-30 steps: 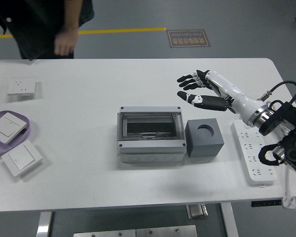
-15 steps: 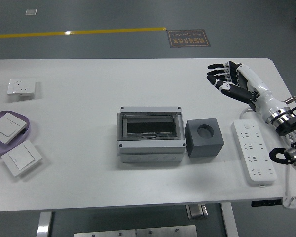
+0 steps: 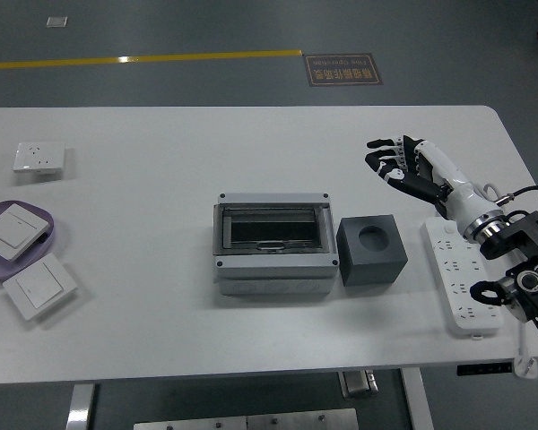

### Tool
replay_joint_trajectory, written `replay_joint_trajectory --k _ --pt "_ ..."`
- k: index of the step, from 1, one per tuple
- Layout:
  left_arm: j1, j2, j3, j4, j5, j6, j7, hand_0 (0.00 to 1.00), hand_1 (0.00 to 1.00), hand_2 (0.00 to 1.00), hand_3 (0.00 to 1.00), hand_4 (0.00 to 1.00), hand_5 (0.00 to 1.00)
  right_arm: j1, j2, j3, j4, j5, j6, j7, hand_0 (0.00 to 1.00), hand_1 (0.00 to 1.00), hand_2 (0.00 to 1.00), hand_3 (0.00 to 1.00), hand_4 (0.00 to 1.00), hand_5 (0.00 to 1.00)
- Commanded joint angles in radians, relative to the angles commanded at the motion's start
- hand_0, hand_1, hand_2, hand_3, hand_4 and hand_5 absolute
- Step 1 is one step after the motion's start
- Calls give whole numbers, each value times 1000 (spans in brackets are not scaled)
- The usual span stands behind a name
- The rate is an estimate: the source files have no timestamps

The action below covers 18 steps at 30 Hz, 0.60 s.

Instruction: Pick up the cylinder from the cube,place it in the box,flap close box

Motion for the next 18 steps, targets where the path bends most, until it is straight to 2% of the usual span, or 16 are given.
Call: replay_joint_trajectory --k 4,10,18 --pt "11 -9 -20 -3 17 -1 -2 616 653 620 639 705 161 -10 -24 14 6 -7 4 -2 757 679 688 677 723 471" --pt "-1 -12 -56 -5 43 -4 -1 616 653 621 640 706 159 -24 -35 50 6 -10 -3 7 753 677 687 676 722 469" --pt "-4 3 -218 -21 155 -8 -3 616 653 621 639 706 158 -25 -11 75 -13 -4 -35 41 754 679 688 688 723 471"
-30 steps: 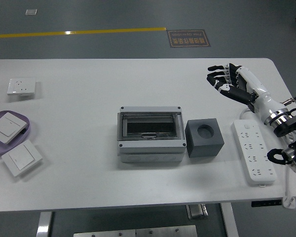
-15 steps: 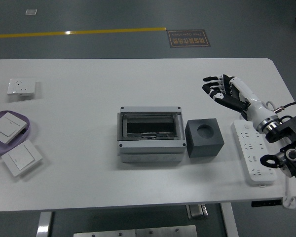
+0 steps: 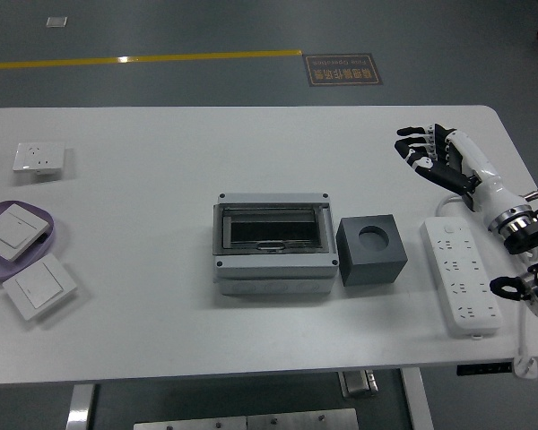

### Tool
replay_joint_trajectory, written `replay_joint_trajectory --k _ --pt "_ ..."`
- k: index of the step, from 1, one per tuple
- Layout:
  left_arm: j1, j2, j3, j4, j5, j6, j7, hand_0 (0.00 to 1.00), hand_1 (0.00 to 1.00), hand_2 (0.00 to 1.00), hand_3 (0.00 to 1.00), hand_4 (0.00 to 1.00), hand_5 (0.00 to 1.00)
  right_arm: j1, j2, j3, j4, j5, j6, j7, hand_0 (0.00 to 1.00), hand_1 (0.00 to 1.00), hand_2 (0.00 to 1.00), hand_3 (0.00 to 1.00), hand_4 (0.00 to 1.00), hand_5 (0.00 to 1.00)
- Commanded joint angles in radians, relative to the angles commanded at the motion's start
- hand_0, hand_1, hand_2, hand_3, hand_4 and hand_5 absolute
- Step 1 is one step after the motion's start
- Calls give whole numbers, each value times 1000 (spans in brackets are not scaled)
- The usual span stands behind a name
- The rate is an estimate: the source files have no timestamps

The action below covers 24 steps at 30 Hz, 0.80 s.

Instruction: Pick up the cylinder from the cube,place it in the box,flap close box

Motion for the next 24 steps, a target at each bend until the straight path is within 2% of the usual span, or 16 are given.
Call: replay_joint_trajectory --k 5,6,17,18,23,24 --pt "0 -1 -54 -6 28 -2 0 616 653 621 639 706 158 -4 5 7 -2 -8 -4 -1 754 679 688 688 723 471" --pt "0 -1 -58 -6 29 -2 0 616 654 621 640 706 157 -6 5 8 -1 -12 -6 -3 753 680 687 750 728 474" --pt "6 7 -66 1 25 -2 0 617 653 622 640 706 158 -22 16 24 0 -19 -23 8 755 680 687 764 737 464" --pt "6 7 -64 2 23 -2 0 617 653 622 640 706 158 -23 17 25 -1 -16 -22 10 748 680 694 847 770 373" --pt "-1 8 -56 4 19 -3 0 617 653 622 640 706 158 -23 19 25 -5 -7 -13 14 748 680 694 847 770 373" --pt "-2 9 -54 4 19 -3 1 617 653 622 640 707 158 -23 18 25 -6 -6 -11 13 760 696 705 786 784 324"
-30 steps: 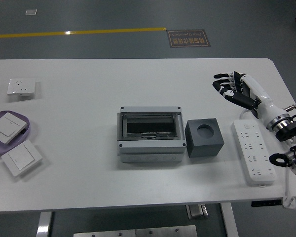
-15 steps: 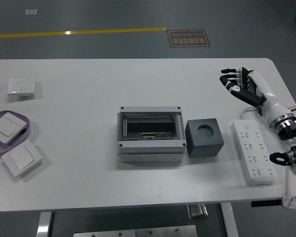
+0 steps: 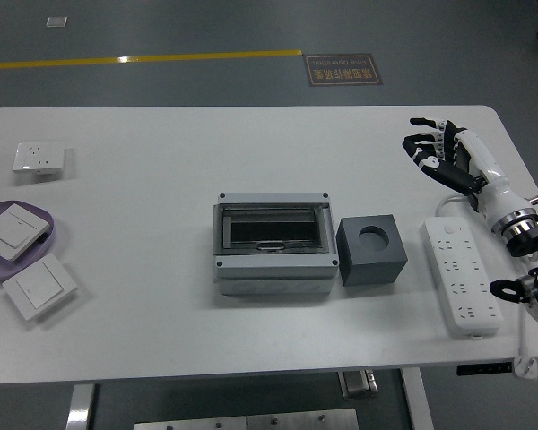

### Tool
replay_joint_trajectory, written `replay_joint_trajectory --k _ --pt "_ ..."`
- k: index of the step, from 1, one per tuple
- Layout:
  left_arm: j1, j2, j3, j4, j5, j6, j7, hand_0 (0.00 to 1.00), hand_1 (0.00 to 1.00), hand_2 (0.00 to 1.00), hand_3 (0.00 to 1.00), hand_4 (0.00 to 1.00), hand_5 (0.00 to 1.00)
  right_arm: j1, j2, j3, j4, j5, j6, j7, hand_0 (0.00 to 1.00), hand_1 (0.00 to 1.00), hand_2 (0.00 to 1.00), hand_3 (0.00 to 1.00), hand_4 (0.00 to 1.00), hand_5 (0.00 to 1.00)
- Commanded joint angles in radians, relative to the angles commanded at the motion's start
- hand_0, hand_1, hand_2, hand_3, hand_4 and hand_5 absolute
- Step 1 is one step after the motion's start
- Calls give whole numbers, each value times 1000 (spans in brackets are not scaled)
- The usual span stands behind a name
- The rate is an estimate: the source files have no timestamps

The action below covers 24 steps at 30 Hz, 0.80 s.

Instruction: Pick up the cylinder from the cube,place it in the box,flap close box

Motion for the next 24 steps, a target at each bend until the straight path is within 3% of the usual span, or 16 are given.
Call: replay_joint_trajectory --k 15,24 --pt "-9 -4 28 0 -8 2 1 617 654 623 641 707 159 -2 -10 6 0 0 17 -5 776 705 714 738 782 378" --pt "-16 -21 49 -1 -14 1 5 617 654 623 640 707 161 -3 1 16 3 136 7 33 784 708 713 722 794 373"
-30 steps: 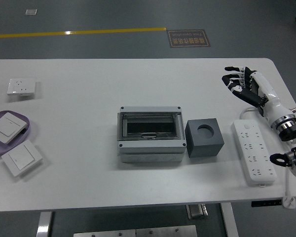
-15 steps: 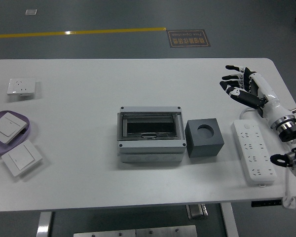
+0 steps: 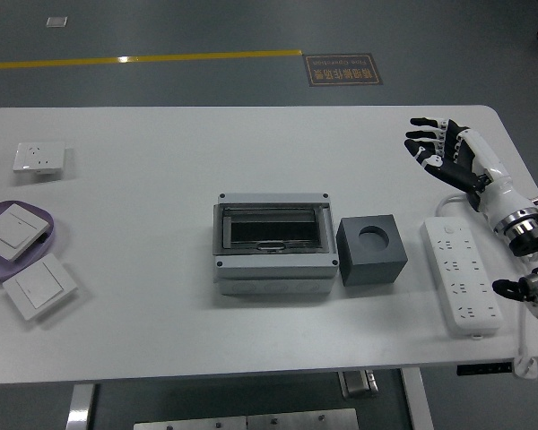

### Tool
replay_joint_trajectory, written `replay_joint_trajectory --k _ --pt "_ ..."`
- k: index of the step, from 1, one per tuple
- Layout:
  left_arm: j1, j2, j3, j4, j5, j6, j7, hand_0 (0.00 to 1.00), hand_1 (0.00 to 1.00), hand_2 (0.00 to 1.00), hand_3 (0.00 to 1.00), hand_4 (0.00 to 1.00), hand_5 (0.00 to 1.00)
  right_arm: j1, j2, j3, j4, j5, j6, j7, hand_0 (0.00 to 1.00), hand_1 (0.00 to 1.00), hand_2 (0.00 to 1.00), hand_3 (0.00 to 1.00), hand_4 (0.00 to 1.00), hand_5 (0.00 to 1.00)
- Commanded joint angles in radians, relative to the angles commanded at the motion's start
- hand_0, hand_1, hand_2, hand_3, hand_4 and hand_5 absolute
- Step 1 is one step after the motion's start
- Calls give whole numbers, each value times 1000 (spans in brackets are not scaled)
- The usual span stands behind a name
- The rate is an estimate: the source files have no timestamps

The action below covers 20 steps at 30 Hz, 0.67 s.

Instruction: Pick up the cylinder from the cube,place it in the box,flap close box

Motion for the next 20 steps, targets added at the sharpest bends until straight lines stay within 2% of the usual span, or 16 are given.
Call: replay_joint_trajectory --k 5,6,16,20 --pt "-3 -3 -1 1 2 1 0 617 654 623 640 707 161 -1 2 2 3 28 -13 10 784 708 713 722 794 373" --pt "-3 -3 -2 1 3 1 -1 617 623 623 640 707 161 -1 2 0 4 28 -14 9 784 704 705 697 803 391" --pt "-15 -7 -3 2 7 1 -2 617 626 622 640 707 161 -4 9 3 -2 49 -14 10 778 700 696 678 796 406" --pt "-16 -7 3 3 3 1 -2 617 626 622 640 707 161 -5 4 4 0 94 29 -4 778 700 696 678 796 406"
